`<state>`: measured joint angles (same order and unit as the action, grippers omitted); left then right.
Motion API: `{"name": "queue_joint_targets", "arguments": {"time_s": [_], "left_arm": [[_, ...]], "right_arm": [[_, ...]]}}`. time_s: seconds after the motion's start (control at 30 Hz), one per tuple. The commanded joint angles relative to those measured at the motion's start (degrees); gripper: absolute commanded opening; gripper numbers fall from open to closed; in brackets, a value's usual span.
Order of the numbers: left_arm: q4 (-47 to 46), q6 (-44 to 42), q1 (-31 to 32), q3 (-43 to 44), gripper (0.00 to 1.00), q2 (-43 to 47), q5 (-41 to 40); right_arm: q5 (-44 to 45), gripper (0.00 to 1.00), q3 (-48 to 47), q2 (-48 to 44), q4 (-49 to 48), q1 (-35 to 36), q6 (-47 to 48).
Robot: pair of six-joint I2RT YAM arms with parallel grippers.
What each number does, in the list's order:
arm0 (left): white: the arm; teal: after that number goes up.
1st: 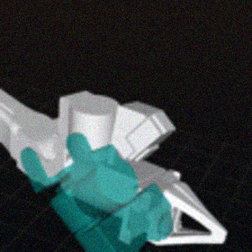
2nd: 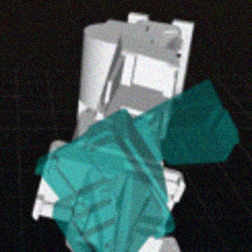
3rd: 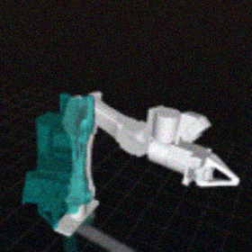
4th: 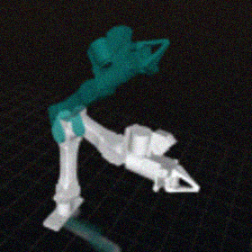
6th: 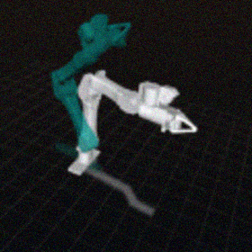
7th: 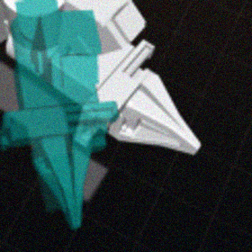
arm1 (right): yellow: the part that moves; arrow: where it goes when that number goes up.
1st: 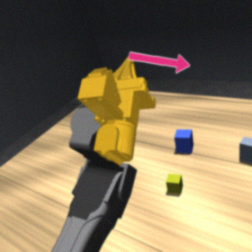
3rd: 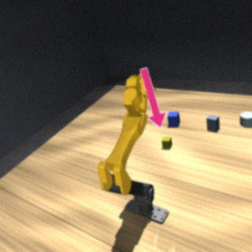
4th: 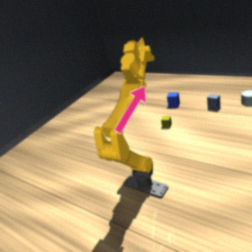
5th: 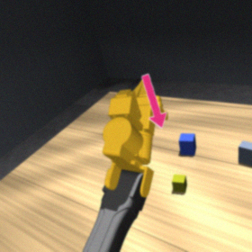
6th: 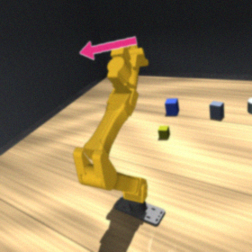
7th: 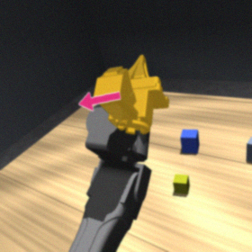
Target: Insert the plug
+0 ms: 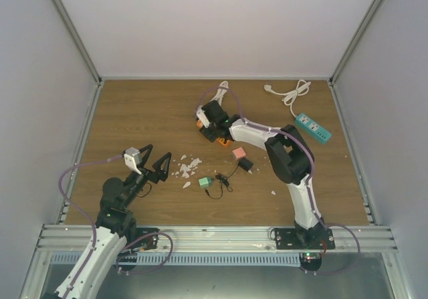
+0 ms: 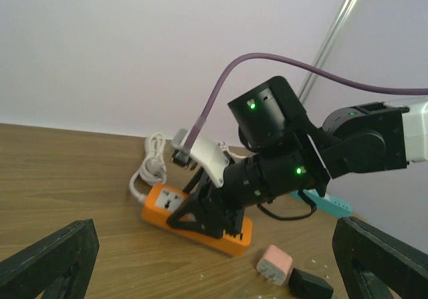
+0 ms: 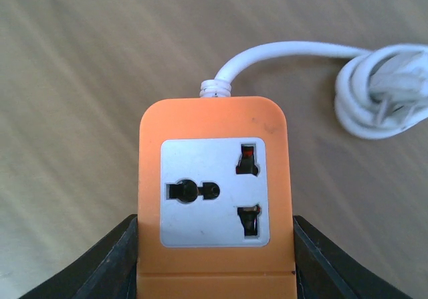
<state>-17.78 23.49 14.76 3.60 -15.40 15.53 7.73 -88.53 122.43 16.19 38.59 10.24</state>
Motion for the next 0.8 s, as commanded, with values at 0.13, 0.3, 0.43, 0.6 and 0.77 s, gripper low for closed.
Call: {"name": "queue_joint_targets", "arguments": {"time_s": [0.13,0.3,0.43,0.6,0.77], "left_arm": [[-1.6,0.2,0.2,-1.0,0.99,0.9,-0.7],[-1.7,0.2,0.2,-1.0,0.99,0.9,-0.8],[-1.8,0.2,0.2,-1.0,0.99,0.9,-0.8],[-1.8,0.1,0.2,-0.9,0.99,0.8,-0.7],[-1.8,0.1,0.2,-0.8,0.99,0.9,-0.7]], "right_arm": [[-2.1,0.55,-1.6,1.4,2.8,4.5,2.3],[-0.8,0.67,-0.7,1.9,3.9,4.6,2.0],[0.5,0.98,4.0,-2.3,-0.1,4.4,1.2],[4.5,1.00,5.2,-9.4,0.3,-1.0,-3.5],[10.0,1.00,5.2,-14.2,2.8,-9.6,-8.3]]}}
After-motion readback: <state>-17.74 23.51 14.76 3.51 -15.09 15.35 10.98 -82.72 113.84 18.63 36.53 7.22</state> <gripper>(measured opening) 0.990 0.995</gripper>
